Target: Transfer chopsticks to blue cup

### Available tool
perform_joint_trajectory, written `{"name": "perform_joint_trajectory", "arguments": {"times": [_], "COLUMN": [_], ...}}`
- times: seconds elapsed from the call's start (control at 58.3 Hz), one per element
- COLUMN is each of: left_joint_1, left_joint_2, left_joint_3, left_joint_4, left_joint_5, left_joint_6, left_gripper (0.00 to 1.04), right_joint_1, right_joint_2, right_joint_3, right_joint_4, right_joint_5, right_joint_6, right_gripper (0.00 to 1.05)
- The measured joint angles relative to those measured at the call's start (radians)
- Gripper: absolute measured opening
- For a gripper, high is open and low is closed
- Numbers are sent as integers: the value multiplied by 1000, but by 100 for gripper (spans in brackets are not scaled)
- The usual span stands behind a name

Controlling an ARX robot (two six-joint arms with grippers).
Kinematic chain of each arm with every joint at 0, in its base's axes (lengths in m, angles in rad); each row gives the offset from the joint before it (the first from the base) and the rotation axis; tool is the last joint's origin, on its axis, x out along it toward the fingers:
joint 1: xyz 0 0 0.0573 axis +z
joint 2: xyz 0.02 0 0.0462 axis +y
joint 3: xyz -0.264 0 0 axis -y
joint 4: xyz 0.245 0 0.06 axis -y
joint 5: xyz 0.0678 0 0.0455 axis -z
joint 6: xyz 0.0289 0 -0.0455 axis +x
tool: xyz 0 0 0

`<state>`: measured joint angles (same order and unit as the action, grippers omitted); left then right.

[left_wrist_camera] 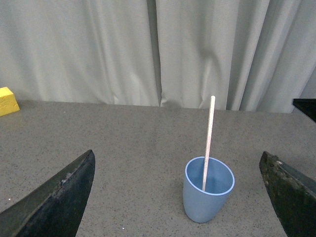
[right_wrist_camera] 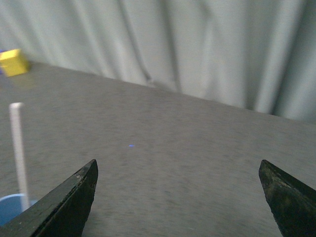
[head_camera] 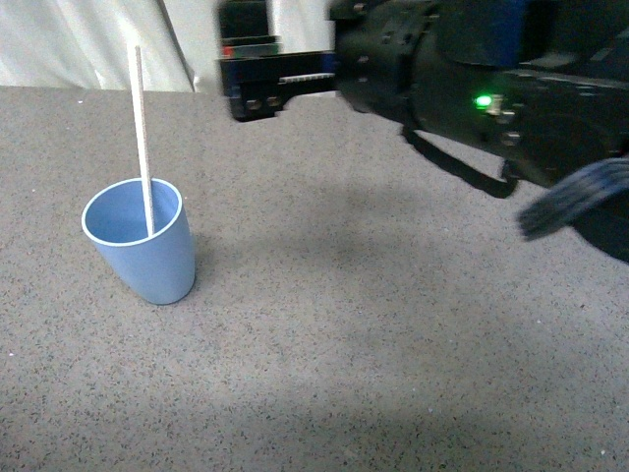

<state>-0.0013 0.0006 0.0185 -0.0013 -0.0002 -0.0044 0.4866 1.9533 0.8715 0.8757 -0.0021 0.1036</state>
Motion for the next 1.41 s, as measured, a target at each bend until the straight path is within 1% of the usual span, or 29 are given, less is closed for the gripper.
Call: {"name": "perform_joint_trajectory", "arguments": {"times": [0.086, 0.103, 0.12, 0.154, 0.172, 0.189, 0.223, 0.292, 0.395, 0.412, 0.463, 0.48, 0.532, 0.652, 0.995, 1.012, 1.047, 1.081, 1.15, 1.407], "left_joint_1": [0, 0, 0, 0, 0, 0, 0, 0, 0, 0, 0, 0, 0, 0, 0, 0, 0, 0, 0, 0], "left_joint_2": [0, 0, 0, 0, 0, 0, 0, 0, 0, 0, 0, 0, 0, 0, 0, 0, 0, 0, 0, 0], "left_joint_3": [0, 0, 0, 0, 0, 0, 0, 0, 0, 0, 0, 0, 0, 0, 0, 0, 0, 0, 0, 0], "left_joint_4": [0, 0, 0, 0, 0, 0, 0, 0, 0, 0, 0, 0, 0, 0, 0, 0, 0, 0, 0, 0], "left_joint_5": [0, 0, 0, 0, 0, 0, -2, 0, 0, 0, -1, -1, 0, 0, 0, 0, 0, 0, -1, 0], "left_joint_6": [0, 0, 0, 0, 0, 0, 0, 0, 0, 0, 0, 0, 0, 0, 0, 0, 0, 0, 0, 0], "left_gripper": [98, 98, 98, 98, 98, 98, 98, 98, 98, 98, 98, 98, 98, 98, 98, 98, 98, 98, 98, 98], "right_joint_1": [-57, -72, -79, -107, -114, -136, -170, -205, -247, -251, -272, -281, -300, -344, -402, -407, -439, -462, -481, -484], "right_joint_2": [-49, -58, -61, -77, -83, -106, -157, -280, -401, -409, -455, -478, -535, -660, -924, -933, -968, -1002, -1061, -1264], "right_joint_3": [-65, -90, -104, -165, -181, -228, -296, -396, -505, -513, -558, -579, -624, -702, -805, -806, -815, -823, -835, -862], "right_joint_4": [0, 47, 76, 190, 214, 275, 329, 307, 306, 306, 298, 294, 278, 230, 68, 62, 36, 10, -35, -208], "right_joint_5": [122, 175, 201, 293, 309, 326, 323, 283, 235, 233, 212, 204, 177, 147, 84, 77, 26, 10, 9, 3], "right_joint_6": [-20, -35, -41, -61, -64, -72, -82, -92, -99, -99, -100, -100, -103, -103, -103, -103, -104, -104, -103, -104], "right_gripper": [94, 92, 90, 83, 81, 76, 67, 51, 29, 27, 17, 12, 0, 1, 1, 1, 1, 1, 1, 1]}}
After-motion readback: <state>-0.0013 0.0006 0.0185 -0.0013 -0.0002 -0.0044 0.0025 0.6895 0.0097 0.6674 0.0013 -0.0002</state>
